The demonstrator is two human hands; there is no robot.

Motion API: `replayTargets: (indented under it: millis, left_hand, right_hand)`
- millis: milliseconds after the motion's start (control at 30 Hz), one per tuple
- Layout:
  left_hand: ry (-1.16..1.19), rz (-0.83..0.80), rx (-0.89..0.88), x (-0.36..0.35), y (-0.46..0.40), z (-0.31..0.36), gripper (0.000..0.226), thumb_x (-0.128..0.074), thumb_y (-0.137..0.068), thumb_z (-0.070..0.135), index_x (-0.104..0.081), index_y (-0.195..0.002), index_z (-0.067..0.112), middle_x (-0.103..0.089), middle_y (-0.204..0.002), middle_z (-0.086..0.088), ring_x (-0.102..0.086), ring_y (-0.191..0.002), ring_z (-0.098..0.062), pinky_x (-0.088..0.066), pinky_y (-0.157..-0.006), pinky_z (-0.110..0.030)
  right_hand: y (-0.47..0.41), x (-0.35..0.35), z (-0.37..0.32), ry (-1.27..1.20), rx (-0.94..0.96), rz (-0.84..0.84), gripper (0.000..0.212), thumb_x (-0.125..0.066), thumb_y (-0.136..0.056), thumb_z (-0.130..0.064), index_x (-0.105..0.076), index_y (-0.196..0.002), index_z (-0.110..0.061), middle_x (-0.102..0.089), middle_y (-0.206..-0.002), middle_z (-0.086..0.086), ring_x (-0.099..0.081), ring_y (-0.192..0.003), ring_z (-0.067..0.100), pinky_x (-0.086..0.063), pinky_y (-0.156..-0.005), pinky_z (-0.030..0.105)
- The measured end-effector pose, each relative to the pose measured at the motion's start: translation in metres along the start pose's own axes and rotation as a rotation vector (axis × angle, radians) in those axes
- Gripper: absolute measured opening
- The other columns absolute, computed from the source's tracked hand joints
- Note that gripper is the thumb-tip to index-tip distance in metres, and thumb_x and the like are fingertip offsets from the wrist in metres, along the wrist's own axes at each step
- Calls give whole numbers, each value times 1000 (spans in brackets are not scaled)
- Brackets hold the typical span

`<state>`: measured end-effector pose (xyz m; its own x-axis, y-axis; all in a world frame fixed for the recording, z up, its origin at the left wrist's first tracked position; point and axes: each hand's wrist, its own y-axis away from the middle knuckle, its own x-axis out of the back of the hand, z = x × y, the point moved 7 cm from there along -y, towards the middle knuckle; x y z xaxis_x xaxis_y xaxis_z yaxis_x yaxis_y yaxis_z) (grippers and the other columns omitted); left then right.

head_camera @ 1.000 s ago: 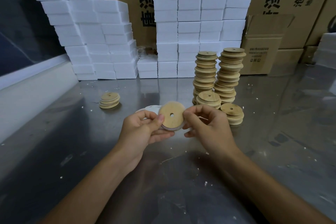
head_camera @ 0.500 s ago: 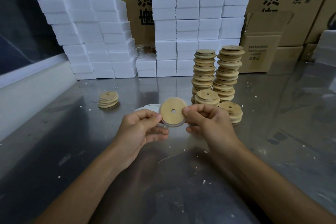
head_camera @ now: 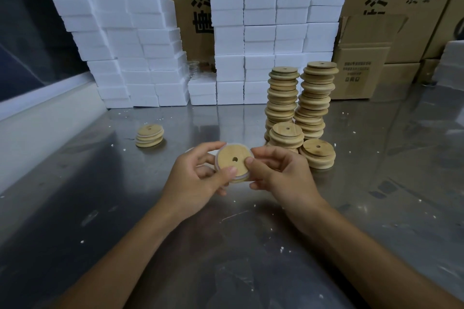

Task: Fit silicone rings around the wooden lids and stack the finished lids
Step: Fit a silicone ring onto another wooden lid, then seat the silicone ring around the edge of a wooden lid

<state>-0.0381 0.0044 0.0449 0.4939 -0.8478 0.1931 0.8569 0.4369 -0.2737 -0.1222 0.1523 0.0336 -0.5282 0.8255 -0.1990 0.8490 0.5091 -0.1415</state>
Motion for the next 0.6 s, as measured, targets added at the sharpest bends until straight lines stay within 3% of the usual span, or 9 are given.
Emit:
replayTargets:
  millis: [100, 167, 300, 433, 500, 600]
  left_hand:
    - [-154, 18, -72, 0, 2, 3, 69, -94, -56, 28, -63, -118, 26, -69, -101, 0, -71, -76, -20, -61, -71, -41]
    - [-207, 52, -129, 4, 2, 6, 74, -91, -45, 45, -65, -113, 31, -69, -99, 10, -69, -74, -13, -60, -69, -36]
    - [-319, 153, -270, 15, 2, 15, 53, -81, -47, 60, -65, -95, 41, -67, -92, 23, -66, -73, -6, -51, -57, -18]
    - [-362, 406, -257, 55, -18, 5, 47, -85, -52, 54, -65, -89, 33, -68, -89, 15, -62, -78, 0, -48, -65, -10]
    - [-388, 595, -182, 89, -29, -12, 46, -87, -52, 51, -64, -87, 30, -65, -98, 3, -61, -81, -10, -52, -80, -22]
    - [-356, 787, 39, 134, -41, -44, 55, -74, -44, 65, -61, -87, 32, -64, -105, -1, -61, -95, -21, -50, -94, -45]
  right_hand:
    - [0, 2, -2, -27, -12, -5, 11, -76, -83, -10, -71, -93, -8, -77, -82, 12, -70, -67, 19, -55, -56, 22]
    - [1, 0, 1, -47, -40, -20, 16, -75, -84, -10, -69, -97, -3, -76, -84, 15, -70, -67, 19, -56, -57, 22]
    - [3, -6, 4, -58, -61, -33, 20, -72, -88, -10, -66, -104, 0, -76, -84, 17, -71, -65, 19, -57, -56, 24]
    - [2, 0, -3, 213, 87, 21, 6, -68, -92, -16, -70, -94, -11, -75, -83, 4, -70, -63, 17, -54, -54, 24]
    - [3, 6, -15, 444, 295, 100, 4, -69, -91, -18, -72, -88, -15, -72, -74, -1, -68, -61, 14, -53, -55, 25]
    - [12, 7, -39, 663, 663, 196, 5, -70, -90, -17, -72, -86, -14, -68, -68, -10, -64, -61, 11, -52, -57, 26]
